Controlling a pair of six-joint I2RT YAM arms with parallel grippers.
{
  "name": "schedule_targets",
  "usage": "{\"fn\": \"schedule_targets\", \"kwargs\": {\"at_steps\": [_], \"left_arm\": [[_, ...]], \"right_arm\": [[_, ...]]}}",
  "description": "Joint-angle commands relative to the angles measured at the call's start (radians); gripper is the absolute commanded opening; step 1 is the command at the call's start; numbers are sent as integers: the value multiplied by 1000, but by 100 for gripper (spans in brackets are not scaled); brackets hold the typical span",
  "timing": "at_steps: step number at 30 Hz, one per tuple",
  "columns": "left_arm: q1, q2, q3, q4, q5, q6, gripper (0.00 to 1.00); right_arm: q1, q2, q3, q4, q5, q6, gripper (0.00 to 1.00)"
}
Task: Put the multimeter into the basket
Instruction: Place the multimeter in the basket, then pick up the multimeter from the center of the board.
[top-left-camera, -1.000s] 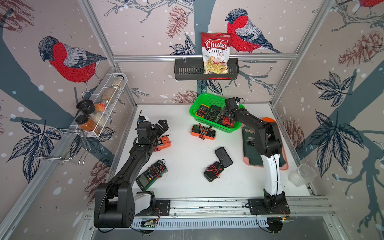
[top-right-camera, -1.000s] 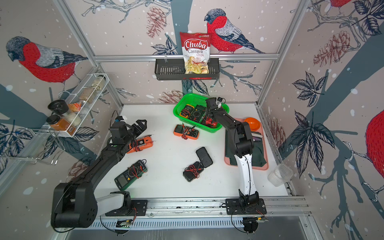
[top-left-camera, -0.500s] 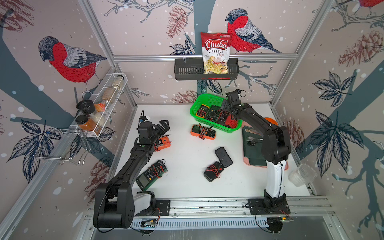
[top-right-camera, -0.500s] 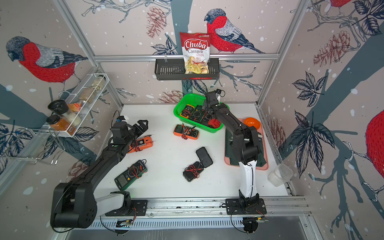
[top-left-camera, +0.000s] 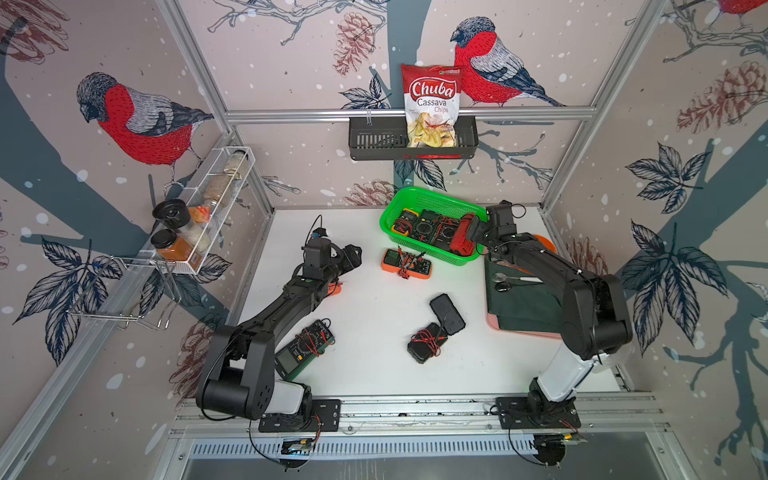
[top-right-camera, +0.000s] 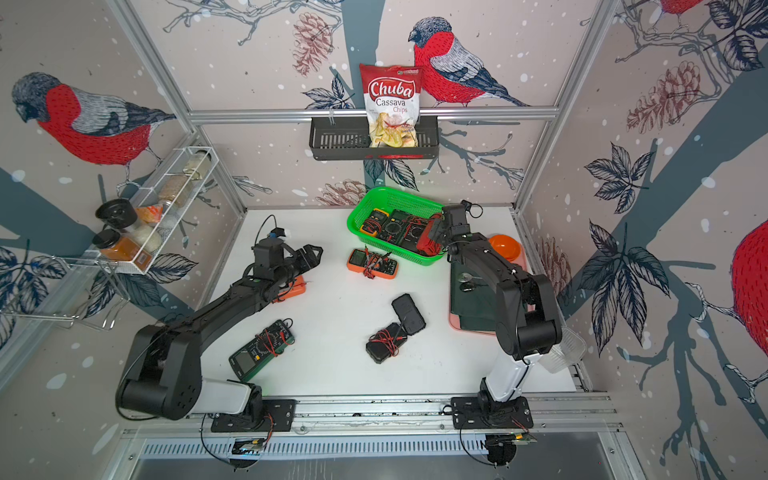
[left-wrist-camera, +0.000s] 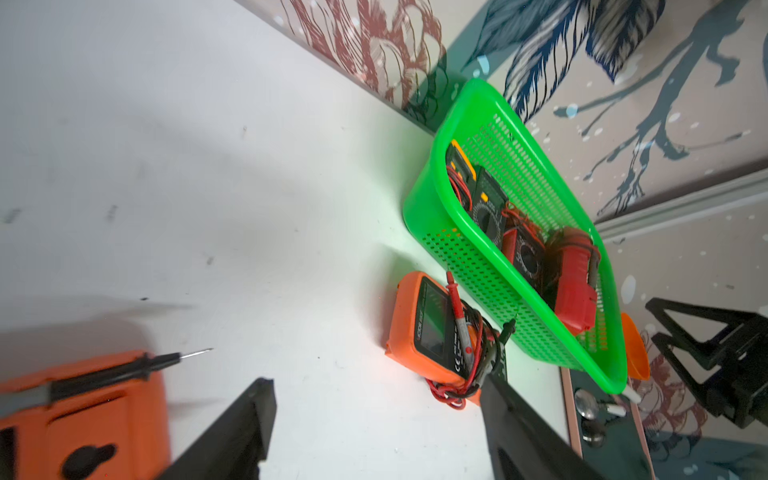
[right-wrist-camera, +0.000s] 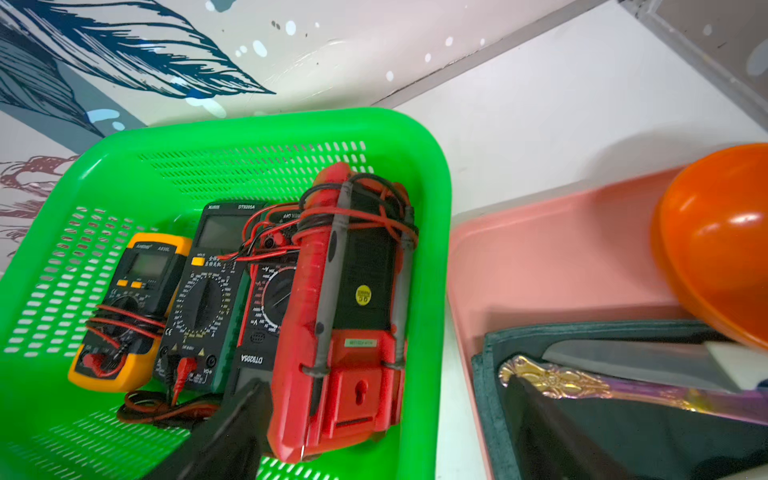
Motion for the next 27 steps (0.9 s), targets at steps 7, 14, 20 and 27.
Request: {"fn": "schedule_targets", "kwargs": {"at_steps": [7, 14, 20, 27], "left_arm": [[-76, 218, 114, 73, 111, 82, 77], [-101, 353, 190, 71, 157, 127, 77], [-112, 437, 270, 65, 179, 156, 77], [-117, 490, 299, 74, 221, 165, 75]], "right_arm": [[-18, -1, -46, 61, -90, -4, 84], [-17, 12, -51, 66, -121, -14, 82], [-6, 18, -53, 50, -124, -25, 82], [58, -33, -78, 12, -97, -54, 83]]}}
